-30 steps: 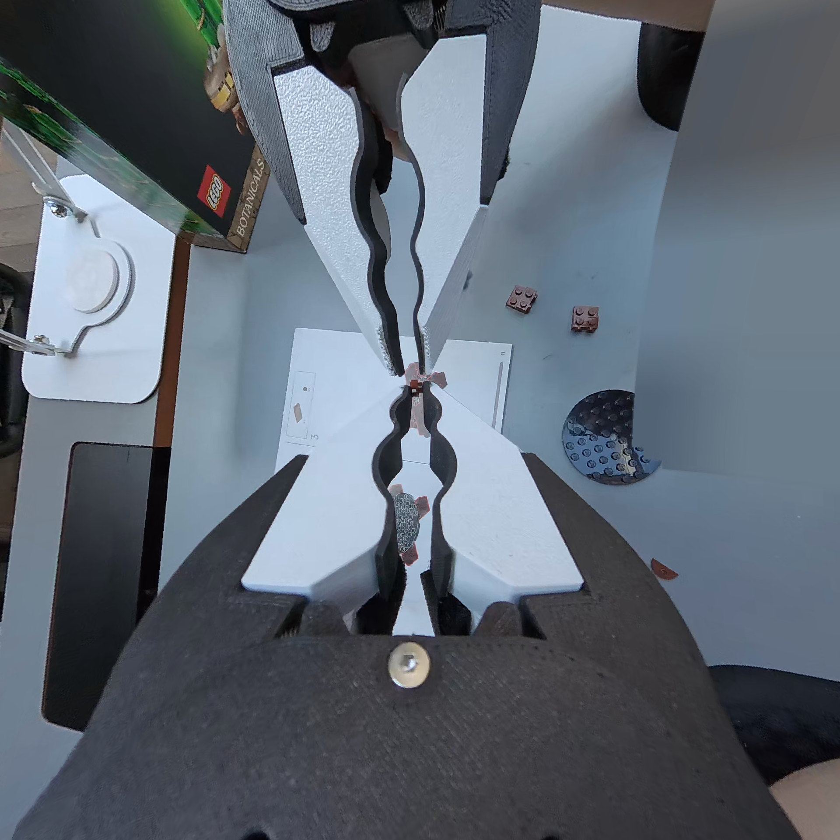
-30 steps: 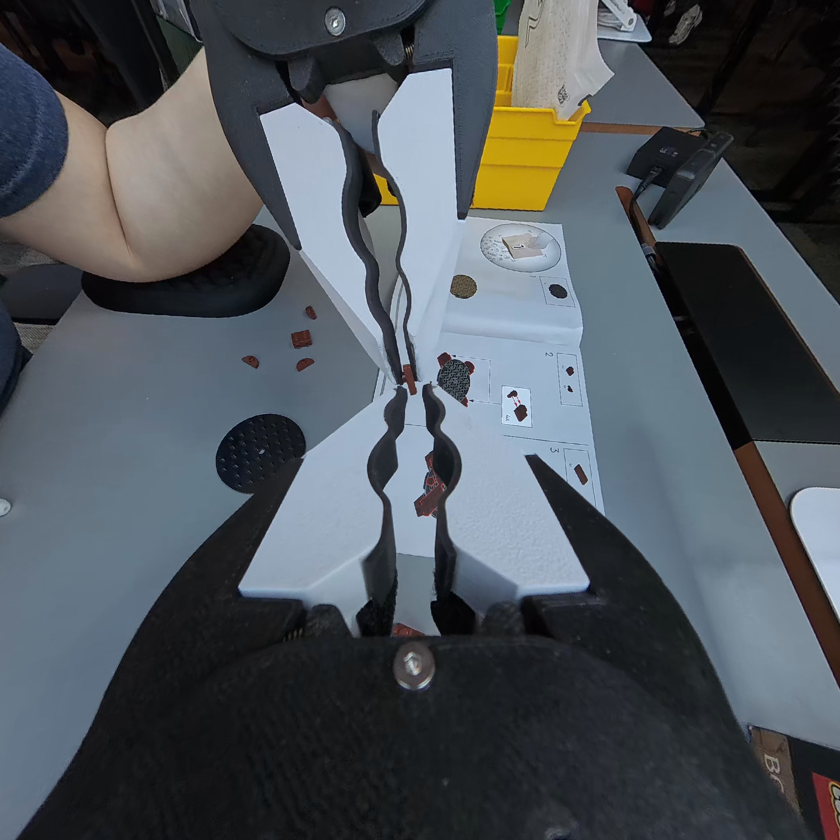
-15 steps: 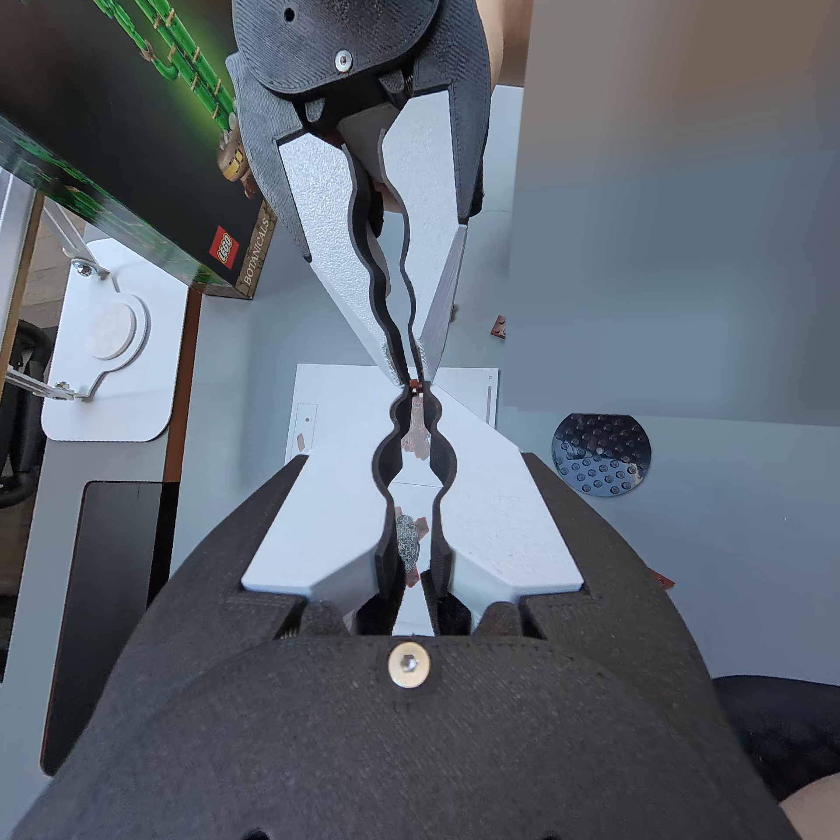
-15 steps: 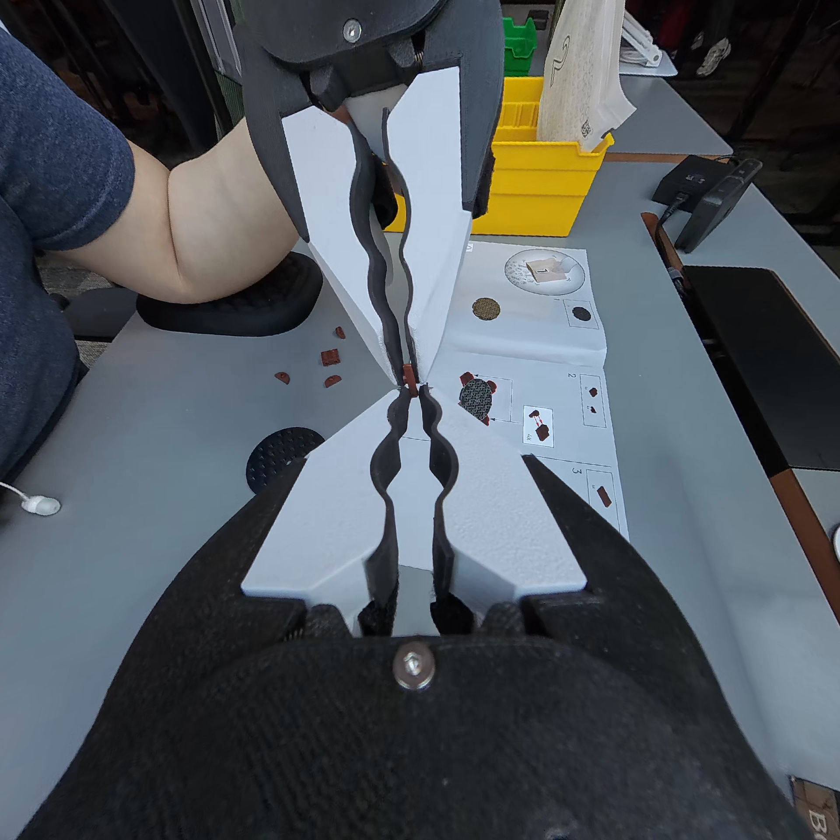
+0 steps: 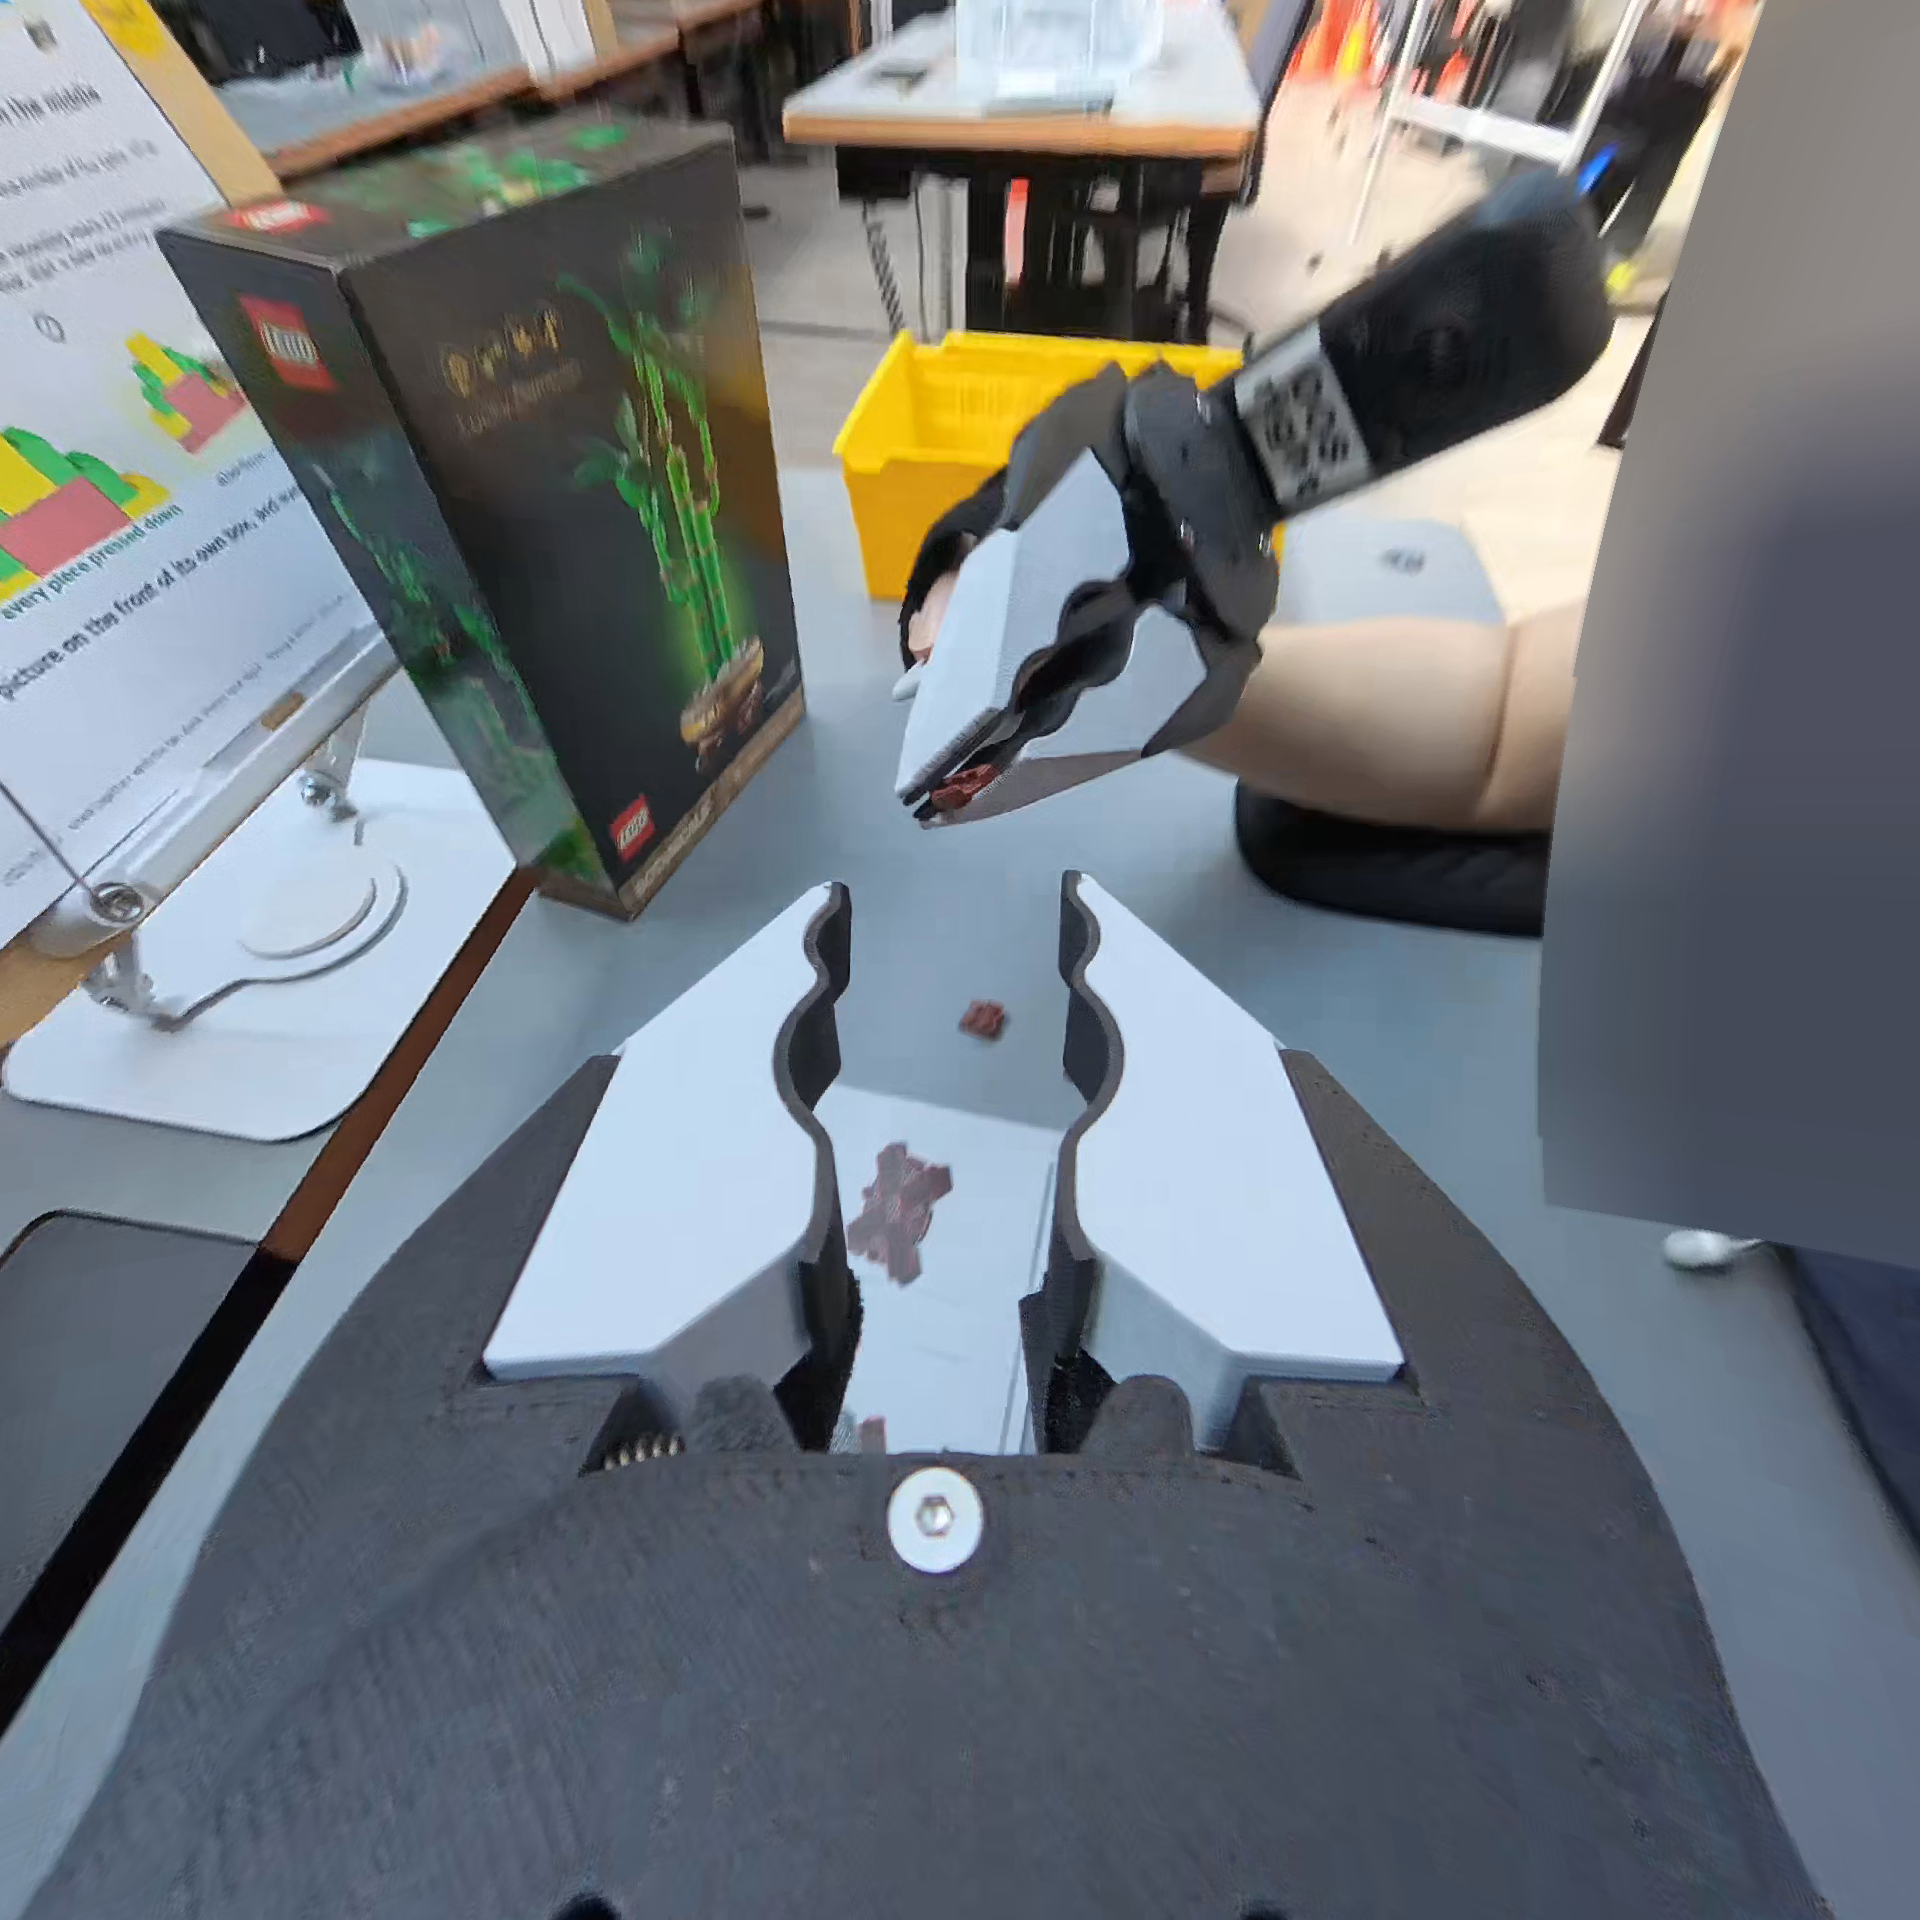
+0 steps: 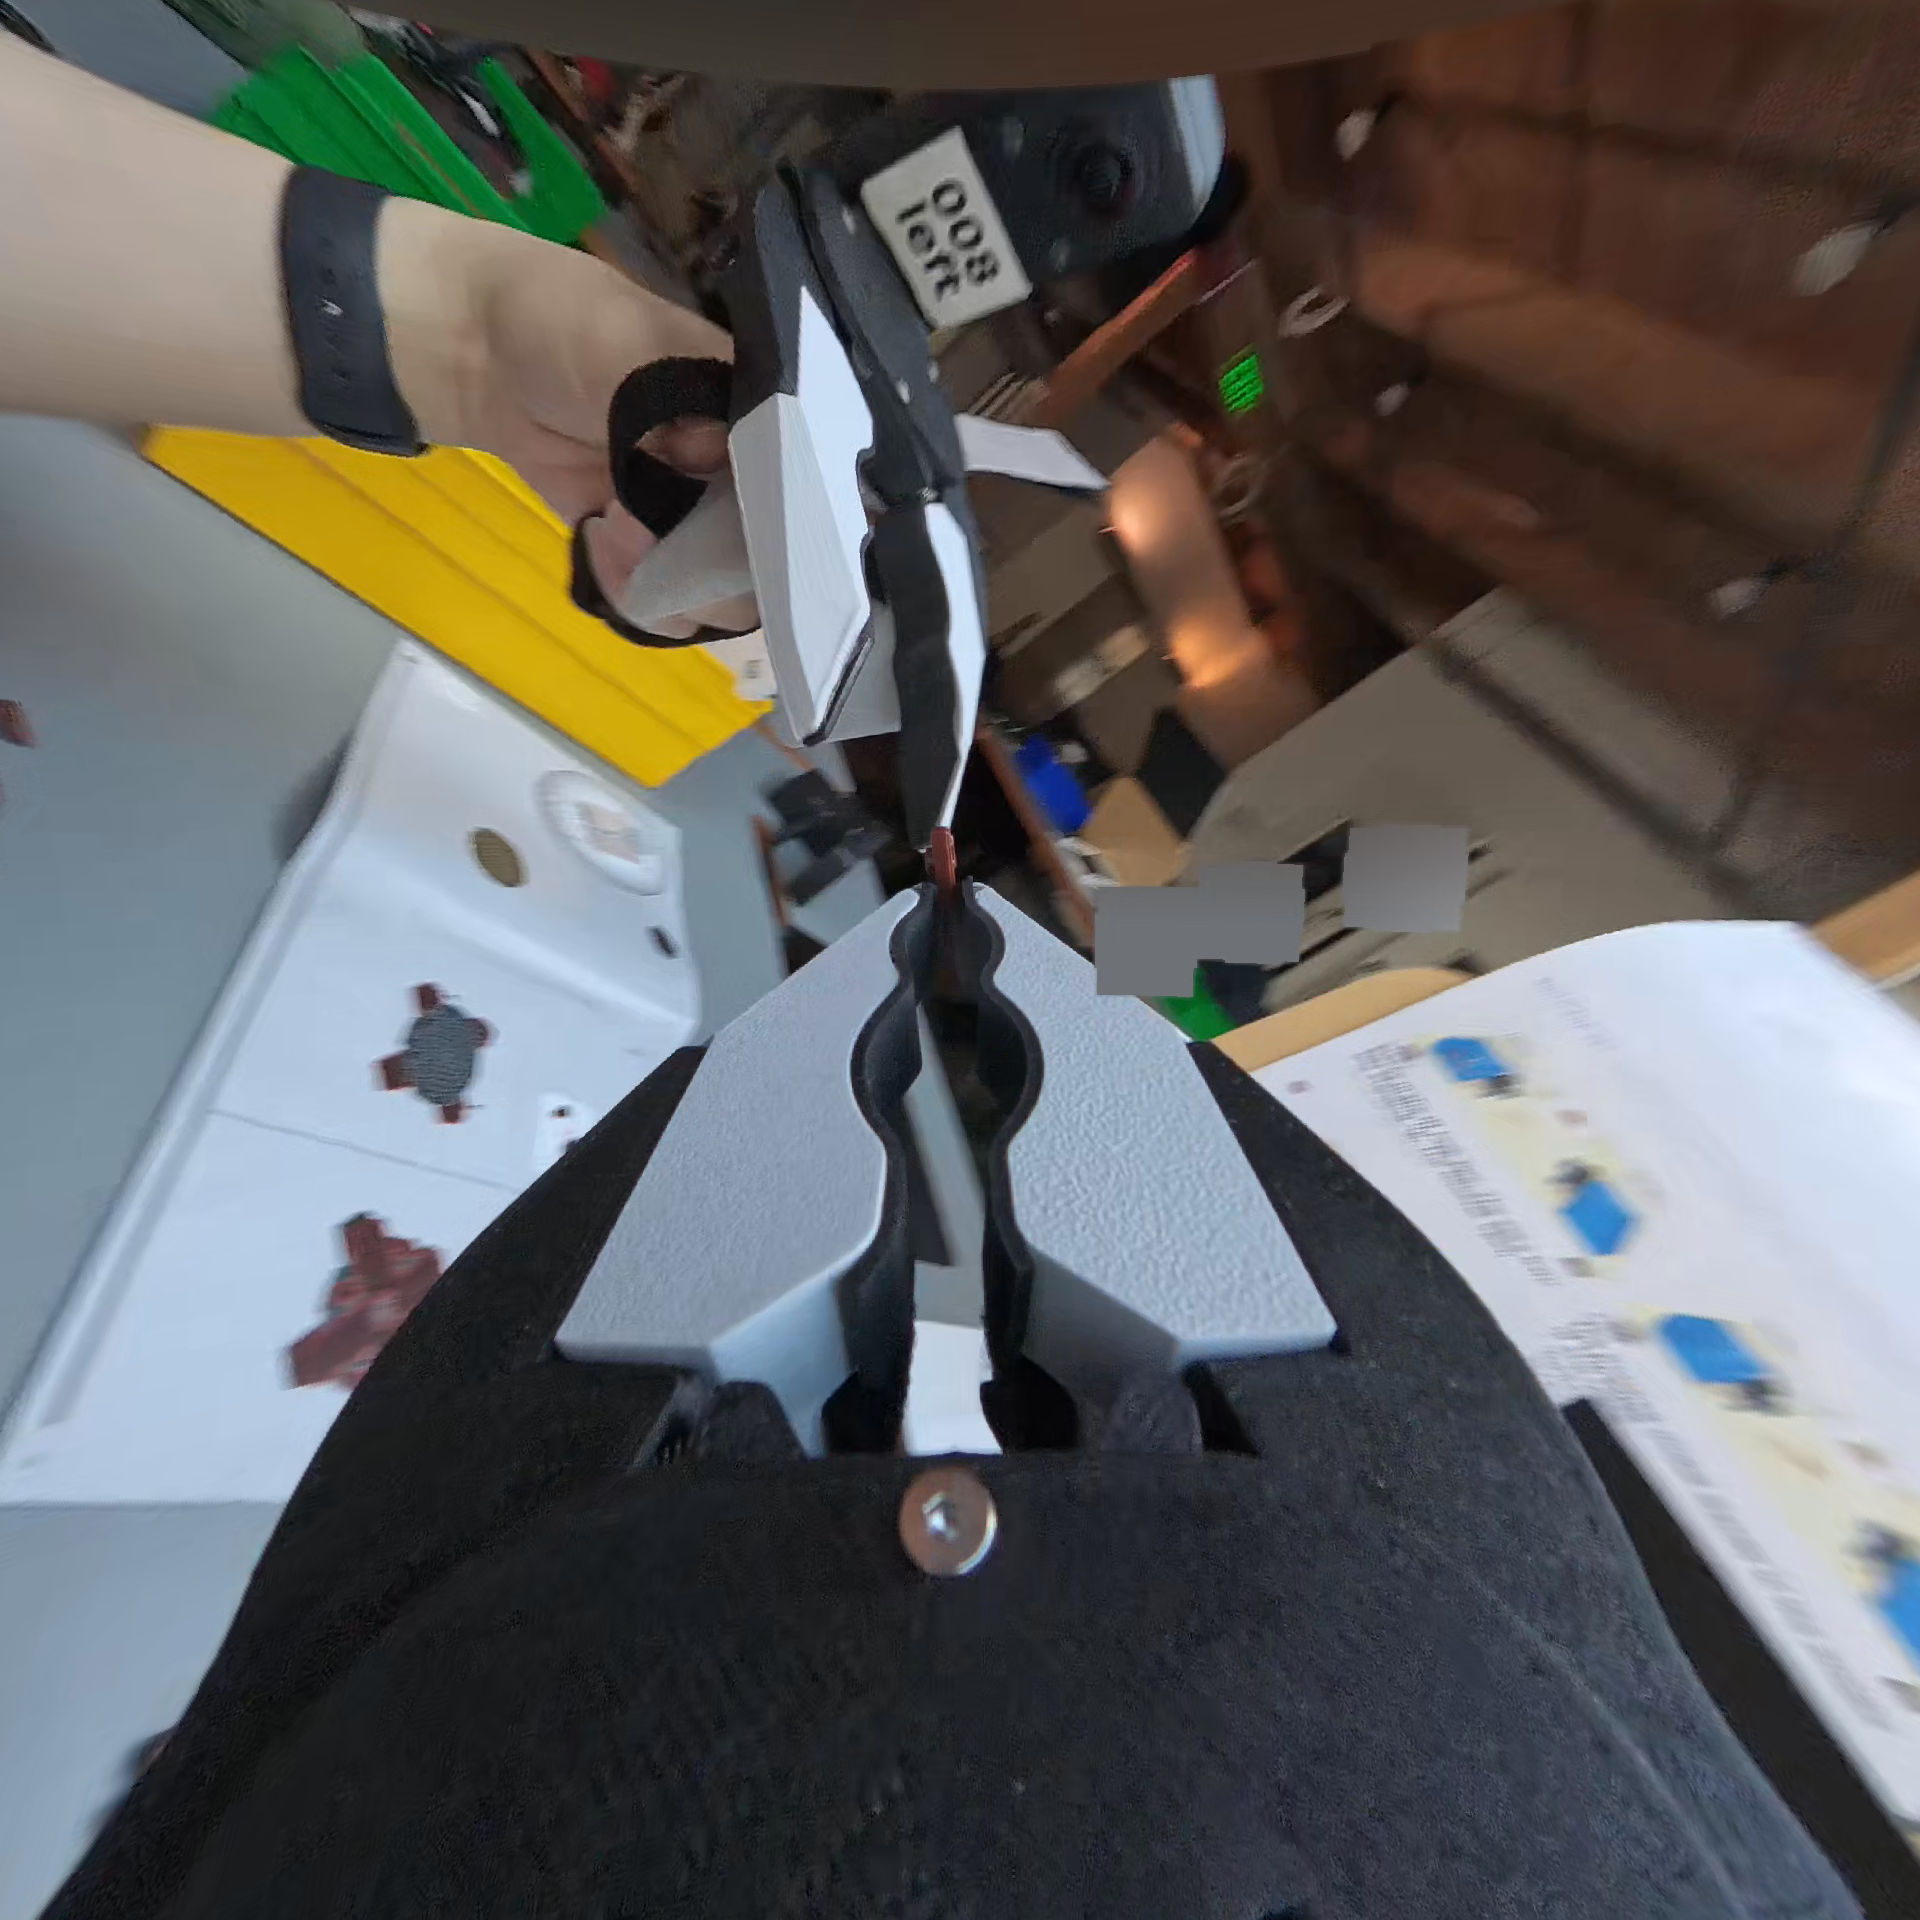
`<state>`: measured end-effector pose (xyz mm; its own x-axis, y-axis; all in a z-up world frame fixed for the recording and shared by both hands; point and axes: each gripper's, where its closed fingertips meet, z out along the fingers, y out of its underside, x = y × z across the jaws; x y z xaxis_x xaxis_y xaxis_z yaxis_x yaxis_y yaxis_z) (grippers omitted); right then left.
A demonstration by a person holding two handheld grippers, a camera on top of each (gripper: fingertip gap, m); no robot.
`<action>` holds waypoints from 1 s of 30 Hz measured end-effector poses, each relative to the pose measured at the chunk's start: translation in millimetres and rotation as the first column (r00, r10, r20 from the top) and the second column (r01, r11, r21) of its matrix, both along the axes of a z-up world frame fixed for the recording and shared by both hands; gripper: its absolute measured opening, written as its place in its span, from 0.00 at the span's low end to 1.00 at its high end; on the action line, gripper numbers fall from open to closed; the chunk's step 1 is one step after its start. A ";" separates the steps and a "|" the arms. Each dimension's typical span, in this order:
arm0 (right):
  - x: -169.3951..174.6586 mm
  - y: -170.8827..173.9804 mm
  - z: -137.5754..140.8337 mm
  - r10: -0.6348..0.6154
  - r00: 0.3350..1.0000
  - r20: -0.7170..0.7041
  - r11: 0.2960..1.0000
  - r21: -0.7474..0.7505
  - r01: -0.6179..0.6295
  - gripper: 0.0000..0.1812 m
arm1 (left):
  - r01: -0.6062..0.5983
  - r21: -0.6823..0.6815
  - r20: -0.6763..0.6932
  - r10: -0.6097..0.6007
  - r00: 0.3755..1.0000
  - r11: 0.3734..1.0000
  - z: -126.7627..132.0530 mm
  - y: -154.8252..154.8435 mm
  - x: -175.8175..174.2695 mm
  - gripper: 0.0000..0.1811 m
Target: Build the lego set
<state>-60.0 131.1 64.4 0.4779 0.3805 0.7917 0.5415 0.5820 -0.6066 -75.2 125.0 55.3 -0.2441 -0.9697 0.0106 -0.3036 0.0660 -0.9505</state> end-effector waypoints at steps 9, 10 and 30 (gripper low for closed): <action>-19.1 -34.0 29.7 -0.104 0.989 0.104 0.896 0.442 0.048 0.01 | 0.262 -0.156 0.234 -0.222 0.947 0.953 28.0 -36.7 2.4 0.26; -20.4 -35.8 30.5 -0.100 0.989 0.107 0.891 0.451 0.042 0.01 | 0.260 -0.146 0.236 -0.221 0.946 0.955 27.2 -37.7 4.2 0.24; -18.4 -28.2 28.0 -0.265 0.949 0.171 0.808 0.576 0.121 0.02 | 0.232 -0.074 0.262 -0.206 0.943 0.970 26.2 -36.8 8.0 0.11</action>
<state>-78.4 102.9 92.4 0.2694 -0.2357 0.9338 0.7610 0.6463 -0.0564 -67.2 88.2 81.5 -0.4576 -0.8890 0.0177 -0.0438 0.0026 -0.9990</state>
